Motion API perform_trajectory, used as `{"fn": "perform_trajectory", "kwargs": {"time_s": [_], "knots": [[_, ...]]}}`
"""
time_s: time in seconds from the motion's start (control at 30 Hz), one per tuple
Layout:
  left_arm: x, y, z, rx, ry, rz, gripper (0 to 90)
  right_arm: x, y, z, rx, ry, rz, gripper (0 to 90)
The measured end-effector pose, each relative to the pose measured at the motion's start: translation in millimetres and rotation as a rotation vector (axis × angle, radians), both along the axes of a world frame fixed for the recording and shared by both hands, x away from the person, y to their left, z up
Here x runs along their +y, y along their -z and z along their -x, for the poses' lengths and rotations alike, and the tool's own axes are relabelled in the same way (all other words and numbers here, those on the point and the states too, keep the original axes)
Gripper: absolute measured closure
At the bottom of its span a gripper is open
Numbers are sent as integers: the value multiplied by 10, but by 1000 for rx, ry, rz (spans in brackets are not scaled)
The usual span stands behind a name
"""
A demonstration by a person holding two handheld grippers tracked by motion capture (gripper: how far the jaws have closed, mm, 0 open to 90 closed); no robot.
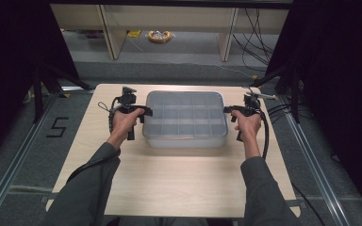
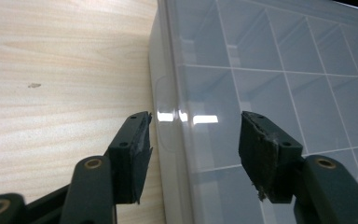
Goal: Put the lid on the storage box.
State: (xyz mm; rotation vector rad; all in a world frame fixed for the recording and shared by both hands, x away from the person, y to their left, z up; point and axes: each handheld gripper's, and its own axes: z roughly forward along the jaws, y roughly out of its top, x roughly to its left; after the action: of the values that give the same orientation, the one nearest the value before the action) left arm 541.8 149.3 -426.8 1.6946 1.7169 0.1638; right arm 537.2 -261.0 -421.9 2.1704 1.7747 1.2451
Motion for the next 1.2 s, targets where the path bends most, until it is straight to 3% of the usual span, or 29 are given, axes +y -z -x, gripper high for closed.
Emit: {"fn": "perform_trajectory", "kwargs": {"time_s": [0.17,0.27,0.3,0.33,0.4,0.47,0.57,0.63,0.67,0.77,0.83,0.93,1.03,1.07,1.13,1.17,1.2], "knots": [[-12,52,-19,14,3,38,435,9,19,-3,1,-11,-8,552],[-35,50,-29,11,8,34,439,-17,56,-25,-11,-51,27,552],[-40,47,-32,8,4,36,441,15,80,-37,-17,-37,-10,553],[-41,40,-34,9,0,43,442,33,70,-35,11,-24,-44,555],[-38,37,-33,9,3,44,448,35,80,-39,10,-28,-57,542],[-56,34,-23,5,0,30,455,64,94,-45,34,3,-63,546],[-74,25,-13,1,8,16,450,32,115,-47,3,-6,-84,536],[-54,28,-13,11,7,52,461,25,116,-43,-4,2,-89,536],[-47,31,-10,22,28,68,470,19,116,-38,-7,13,-116,538],[-89,46,-5,22,44,45,472,-43,153,-27,-33,37,-163,565],[-111,59,-9,13,38,36,478,-53,165,-26,-14,38,-157,573],[-94,69,-36,23,11,61,475,-54,195,-27,-13,34,-160,575],[-95,46,-20,14,20,45,451,-28,206,-48,-28,15,-117,578],[-107,36,-21,2,-4,39,448,-22,199,-48,-16,5,-102,583],[-80,12,-27,-4,-5,33,446,-5,199,-51,-15,-4,-85,584],[-71,9,-28,-5,-5,30,442,49,155,-47,21,-7,-50,575],[-62,7,-29,0,-6,32,437,50,155,-58,1,-23,-4,569]]}}
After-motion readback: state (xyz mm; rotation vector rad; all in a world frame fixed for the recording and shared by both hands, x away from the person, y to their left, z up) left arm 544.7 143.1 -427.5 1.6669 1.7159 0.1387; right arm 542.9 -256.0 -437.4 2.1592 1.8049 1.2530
